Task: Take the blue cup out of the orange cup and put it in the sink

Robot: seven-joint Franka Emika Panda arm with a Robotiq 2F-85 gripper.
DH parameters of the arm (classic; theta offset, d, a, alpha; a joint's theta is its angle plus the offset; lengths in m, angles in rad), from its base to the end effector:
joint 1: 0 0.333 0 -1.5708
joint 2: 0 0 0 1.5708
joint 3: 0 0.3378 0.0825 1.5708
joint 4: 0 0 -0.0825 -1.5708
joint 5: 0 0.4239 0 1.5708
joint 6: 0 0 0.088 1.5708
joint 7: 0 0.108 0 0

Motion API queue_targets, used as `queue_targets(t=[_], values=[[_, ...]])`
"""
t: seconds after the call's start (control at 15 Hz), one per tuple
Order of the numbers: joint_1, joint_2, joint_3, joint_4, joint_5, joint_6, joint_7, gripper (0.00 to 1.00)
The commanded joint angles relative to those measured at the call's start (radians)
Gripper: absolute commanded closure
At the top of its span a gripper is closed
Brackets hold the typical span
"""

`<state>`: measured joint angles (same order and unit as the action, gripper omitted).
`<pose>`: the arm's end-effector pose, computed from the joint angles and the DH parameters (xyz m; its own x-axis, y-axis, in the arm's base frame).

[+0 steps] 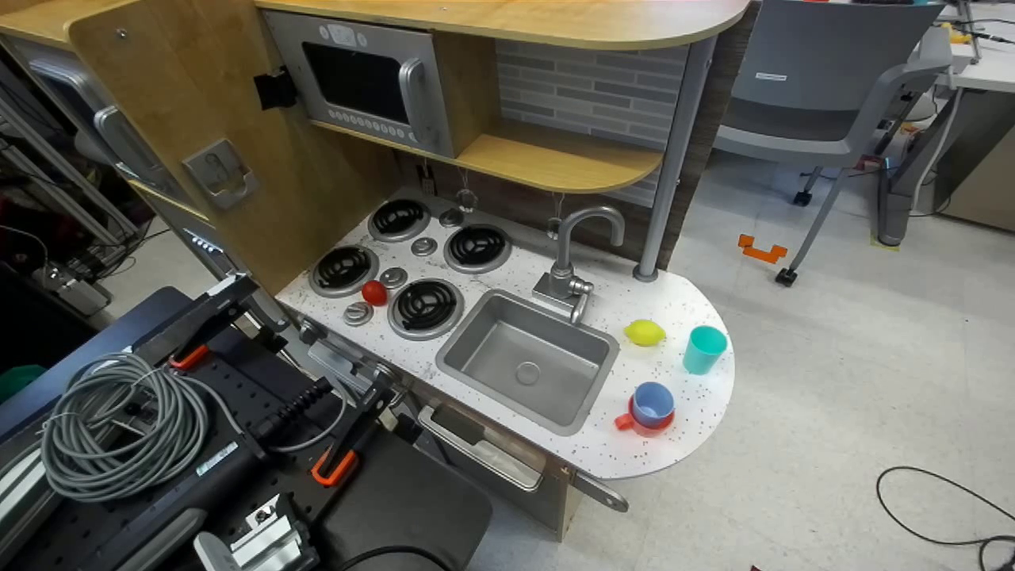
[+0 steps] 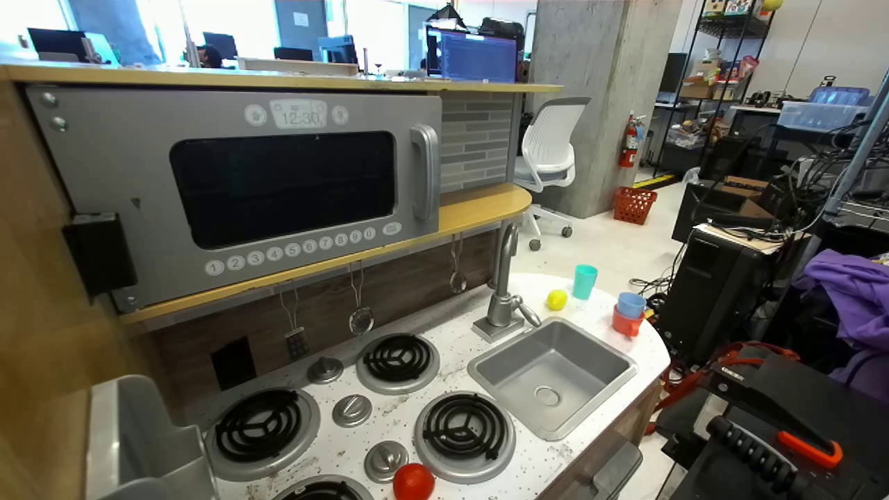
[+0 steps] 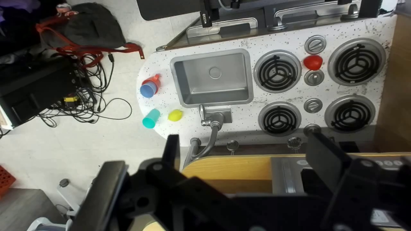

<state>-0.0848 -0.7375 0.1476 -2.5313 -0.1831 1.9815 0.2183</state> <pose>0.3732 0.0176 0.5347 0.9702 -0.0966 0.2220 -0.1486 -0.9615 0.2311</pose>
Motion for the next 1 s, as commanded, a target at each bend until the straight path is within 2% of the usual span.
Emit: queue_targets(t=[0.0, 0.33, 0.73, 0.93], values=[[0.005, 0.023, -0.015, 0.022, -0.015, -0.011, 0.005, 0.0], [-0.016, 0.12, -0.093, 0.082, -0.014, -0.006, -0.058, 0.0], [-0.033, 0.341, -0.279, 0.255, 0.011, -0.017, -0.304, 0.0], [-0.046, 0.48, -0.343, 0.339, 0.014, 0.012, -0.393, 0.0]])
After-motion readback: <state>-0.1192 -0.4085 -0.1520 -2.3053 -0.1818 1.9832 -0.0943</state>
